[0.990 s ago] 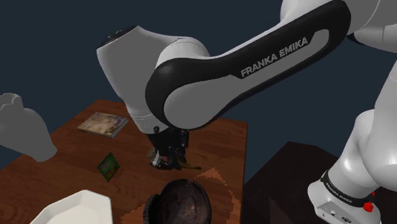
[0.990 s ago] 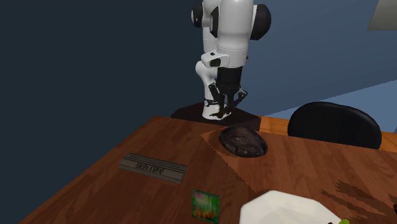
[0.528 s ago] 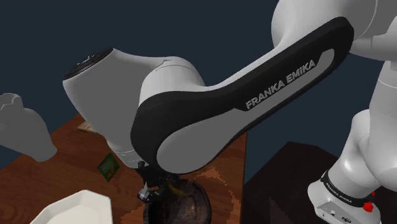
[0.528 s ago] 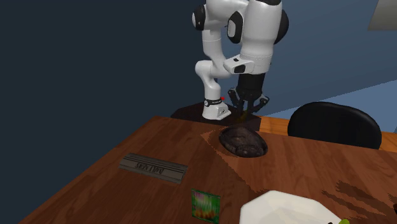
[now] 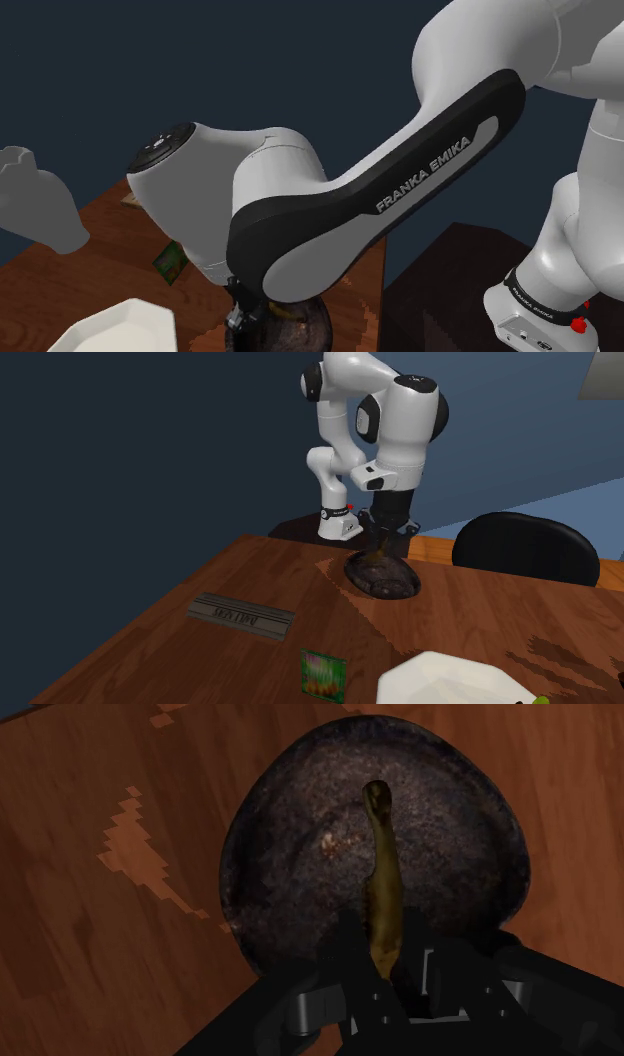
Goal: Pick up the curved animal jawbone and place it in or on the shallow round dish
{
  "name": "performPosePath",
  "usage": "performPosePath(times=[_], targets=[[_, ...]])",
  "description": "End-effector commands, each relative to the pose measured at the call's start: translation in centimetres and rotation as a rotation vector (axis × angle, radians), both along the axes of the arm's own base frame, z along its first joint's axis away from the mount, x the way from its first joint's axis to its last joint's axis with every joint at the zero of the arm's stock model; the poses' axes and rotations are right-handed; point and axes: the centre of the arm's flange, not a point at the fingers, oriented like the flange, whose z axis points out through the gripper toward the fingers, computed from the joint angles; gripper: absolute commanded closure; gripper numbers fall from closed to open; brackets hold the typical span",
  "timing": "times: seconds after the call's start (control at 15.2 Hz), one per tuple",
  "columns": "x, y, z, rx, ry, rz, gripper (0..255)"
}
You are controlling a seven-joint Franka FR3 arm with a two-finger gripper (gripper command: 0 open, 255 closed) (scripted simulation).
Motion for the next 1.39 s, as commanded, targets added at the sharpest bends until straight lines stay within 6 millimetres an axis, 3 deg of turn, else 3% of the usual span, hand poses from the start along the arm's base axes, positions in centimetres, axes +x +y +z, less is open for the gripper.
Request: performPosePath(times=[0.0,0.46,0.53,0.86,1.12,1.32], targets=[[0.1,0.0,-0.8,0.0,0.0,0.0,255],[0.1,0.0,-0.8,0.0,0.0,0.0,255],[0.1,0.0,-0.8,0.0,0.0,0.0,0],[0.1,0.0,-0.8,0.0,0.0,0.0,0],[0.5,0.7,4.1,0.0,0.0,0.0,0],[0.5,0.7,4.1,0.0,0.0,0.0,0]])
